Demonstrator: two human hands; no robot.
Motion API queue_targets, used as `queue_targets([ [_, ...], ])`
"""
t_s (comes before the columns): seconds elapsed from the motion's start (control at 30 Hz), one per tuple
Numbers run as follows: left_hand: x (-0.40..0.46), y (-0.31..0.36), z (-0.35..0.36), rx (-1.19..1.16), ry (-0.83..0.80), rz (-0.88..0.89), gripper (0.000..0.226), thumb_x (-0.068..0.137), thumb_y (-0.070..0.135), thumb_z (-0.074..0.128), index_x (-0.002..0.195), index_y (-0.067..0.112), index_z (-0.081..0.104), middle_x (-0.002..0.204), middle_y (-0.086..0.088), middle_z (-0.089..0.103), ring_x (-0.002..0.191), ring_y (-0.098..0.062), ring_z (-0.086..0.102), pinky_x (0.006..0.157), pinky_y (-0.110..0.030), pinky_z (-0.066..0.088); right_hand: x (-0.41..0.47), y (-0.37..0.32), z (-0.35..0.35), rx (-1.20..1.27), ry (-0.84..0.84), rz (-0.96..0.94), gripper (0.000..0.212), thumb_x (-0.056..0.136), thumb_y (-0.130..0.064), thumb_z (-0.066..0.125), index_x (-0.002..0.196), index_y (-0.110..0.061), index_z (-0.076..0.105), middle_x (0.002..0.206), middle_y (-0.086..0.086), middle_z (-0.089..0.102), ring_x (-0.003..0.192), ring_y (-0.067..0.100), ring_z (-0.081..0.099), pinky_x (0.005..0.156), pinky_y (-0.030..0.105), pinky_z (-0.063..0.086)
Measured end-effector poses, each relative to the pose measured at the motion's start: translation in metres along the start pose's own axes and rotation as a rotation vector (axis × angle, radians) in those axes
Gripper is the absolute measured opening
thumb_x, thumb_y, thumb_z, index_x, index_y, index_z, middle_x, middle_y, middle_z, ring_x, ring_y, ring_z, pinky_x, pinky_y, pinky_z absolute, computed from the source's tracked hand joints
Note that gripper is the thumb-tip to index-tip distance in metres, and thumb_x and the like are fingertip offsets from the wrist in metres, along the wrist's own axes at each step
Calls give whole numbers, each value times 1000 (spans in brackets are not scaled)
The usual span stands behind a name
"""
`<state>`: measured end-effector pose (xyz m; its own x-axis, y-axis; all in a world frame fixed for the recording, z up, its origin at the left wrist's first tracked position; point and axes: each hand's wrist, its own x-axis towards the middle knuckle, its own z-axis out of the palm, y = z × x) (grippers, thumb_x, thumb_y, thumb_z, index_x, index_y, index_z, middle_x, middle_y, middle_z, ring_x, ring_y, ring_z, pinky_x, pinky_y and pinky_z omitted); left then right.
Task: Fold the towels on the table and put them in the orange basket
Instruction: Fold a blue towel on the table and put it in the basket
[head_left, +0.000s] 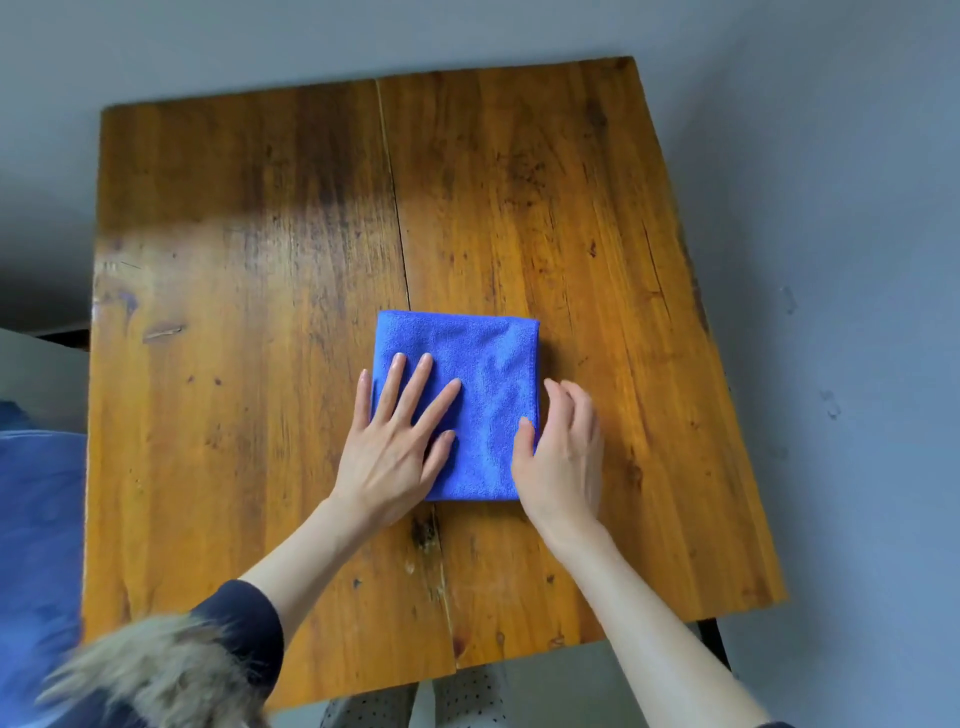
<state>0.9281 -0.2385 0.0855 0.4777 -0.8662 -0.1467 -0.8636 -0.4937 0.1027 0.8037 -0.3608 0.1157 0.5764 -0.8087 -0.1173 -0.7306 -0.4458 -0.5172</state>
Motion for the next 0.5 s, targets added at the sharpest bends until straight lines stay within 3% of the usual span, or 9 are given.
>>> queue_targets([
  [0.1, 14, -2, -6, -15, 80, -13, 49, 95, 36, 30, 141, 21, 40, 151, -12, 32, 140, -36, 27, 112, -56, 17, 14, -9, 13, -189, 8, -329, 50, 87, -12, 57, 135, -1, 46, 144, 19, 40, 135, 35, 36, 107, 48, 34],
  [0.17, 31, -4, -10, -14, 106, -13, 49, 95, 33, 29, 141, 19, 41, 150, -13, 33, 139, -37, 28, 111, -54, 21, 26, -10, 22, -276, -54, -419, 54, 89, -18, 57, 138, -2, 42, 147, 17, 36, 138, 33, 31, 110, 51, 30],
  [0.4, 48, -15, 6, -60, 101, -27, 52, 96, 39, 27, 145, 21, 34, 153, -11, 26, 143, -33, 20, 114, -51, 15, 46, 11, 44, -227, -154, -401, 56, 95, -34, 29, 147, -12, 23, 156, 10, 16, 144, 19, 5, 118, 43, 7],
  [0.5, 49, -15, 3, -88, 46, -29, 54, 96, 41, 23, 147, 23, 28, 156, -9, 20, 144, -31, 13, 115, -53, 11, 47, 10, 44, -237, -178, -397, 57, 96, -34, 29, 148, -14, 19, 157, 8, 11, 144, 15, -1, 118, 42, 2],
])
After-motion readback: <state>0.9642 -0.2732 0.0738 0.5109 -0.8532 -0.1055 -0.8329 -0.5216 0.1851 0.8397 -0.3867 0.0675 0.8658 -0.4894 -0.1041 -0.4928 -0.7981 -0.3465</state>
